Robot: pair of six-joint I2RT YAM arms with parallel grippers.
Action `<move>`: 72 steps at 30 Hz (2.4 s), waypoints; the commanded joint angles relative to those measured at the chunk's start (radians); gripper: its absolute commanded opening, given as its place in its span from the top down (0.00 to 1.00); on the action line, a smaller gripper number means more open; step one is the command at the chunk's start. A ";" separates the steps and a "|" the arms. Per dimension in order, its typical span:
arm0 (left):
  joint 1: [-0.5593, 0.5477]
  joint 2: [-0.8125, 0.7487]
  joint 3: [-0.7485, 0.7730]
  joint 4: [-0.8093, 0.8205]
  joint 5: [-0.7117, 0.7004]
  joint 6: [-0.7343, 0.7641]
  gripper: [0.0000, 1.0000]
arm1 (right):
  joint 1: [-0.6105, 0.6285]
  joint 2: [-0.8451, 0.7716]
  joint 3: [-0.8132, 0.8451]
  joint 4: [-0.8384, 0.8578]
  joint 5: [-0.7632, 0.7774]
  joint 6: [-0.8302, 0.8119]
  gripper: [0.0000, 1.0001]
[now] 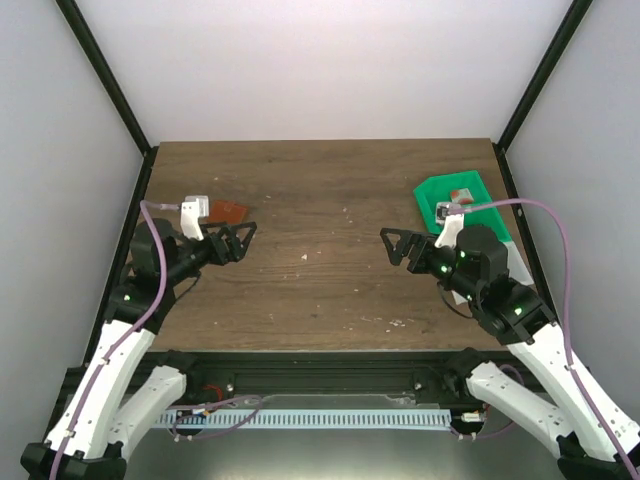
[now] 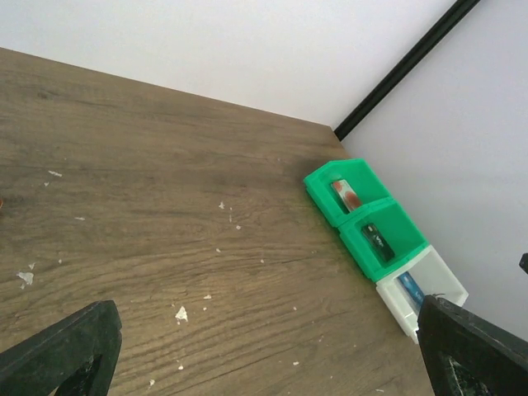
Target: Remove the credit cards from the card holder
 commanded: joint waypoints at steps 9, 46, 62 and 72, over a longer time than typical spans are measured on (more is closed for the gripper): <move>0.004 0.080 -0.038 0.033 -0.142 -0.064 0.00 | -0.006 -0.044 -0.013 0.004 0.030 0.007 0.00; 0.316 1.270 0.441 0.290 -0.194 -0.173 0.27 | -0.007 -0.164 -0.012 0.034 -0.174 -0.099 0.01; 0.166 1.324 0.395 0.253 0.063 -0.096 0.40 | -0.007 -0.159 -0.076 0.063 -0.208 -0.104 0.01; 0.082 1.083 0.139 0.401 0.122 -0.178 0.42 | -0.006 -0.149 -0.109 0.080 -0.248 -0.079 0.01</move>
